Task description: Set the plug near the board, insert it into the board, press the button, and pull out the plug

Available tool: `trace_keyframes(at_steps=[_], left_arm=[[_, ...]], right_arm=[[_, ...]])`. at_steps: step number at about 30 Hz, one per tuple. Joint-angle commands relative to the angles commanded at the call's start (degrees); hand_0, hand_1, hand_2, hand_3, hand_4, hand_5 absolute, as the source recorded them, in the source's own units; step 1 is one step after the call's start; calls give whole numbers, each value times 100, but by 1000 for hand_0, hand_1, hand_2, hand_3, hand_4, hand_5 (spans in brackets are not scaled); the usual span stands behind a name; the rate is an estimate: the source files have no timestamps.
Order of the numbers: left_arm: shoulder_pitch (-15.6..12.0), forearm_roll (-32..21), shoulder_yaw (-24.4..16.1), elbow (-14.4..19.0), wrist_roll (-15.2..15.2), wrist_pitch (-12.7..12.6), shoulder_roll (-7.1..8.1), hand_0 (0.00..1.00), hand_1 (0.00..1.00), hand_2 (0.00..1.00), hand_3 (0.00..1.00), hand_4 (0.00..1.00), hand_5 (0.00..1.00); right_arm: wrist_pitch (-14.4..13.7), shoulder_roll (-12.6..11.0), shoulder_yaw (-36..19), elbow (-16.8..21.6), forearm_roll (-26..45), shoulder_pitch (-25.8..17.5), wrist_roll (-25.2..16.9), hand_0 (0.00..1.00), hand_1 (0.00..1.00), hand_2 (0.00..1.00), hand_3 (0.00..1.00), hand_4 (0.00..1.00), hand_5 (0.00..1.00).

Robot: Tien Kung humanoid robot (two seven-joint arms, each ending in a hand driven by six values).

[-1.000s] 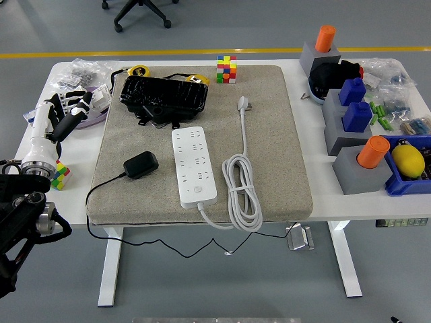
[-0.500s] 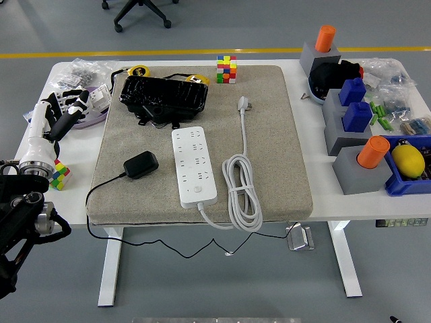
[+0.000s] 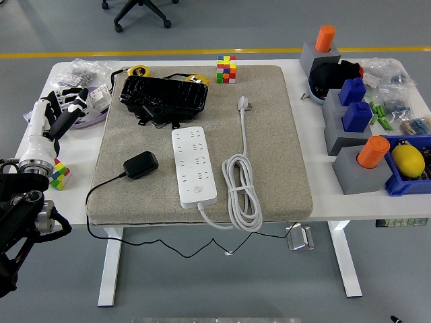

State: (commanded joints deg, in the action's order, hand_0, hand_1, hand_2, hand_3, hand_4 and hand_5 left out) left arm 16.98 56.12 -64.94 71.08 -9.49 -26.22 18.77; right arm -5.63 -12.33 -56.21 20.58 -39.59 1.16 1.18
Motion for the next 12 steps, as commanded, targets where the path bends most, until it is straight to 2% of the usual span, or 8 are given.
trace_keyframes(at_steps=[12], left_arm=[[17,0,25,21,3,5,2,492,585,615,611,812,519]], right_arm=[[3,-11,28,6,26,3,4,606,648,670,562,946,510]])
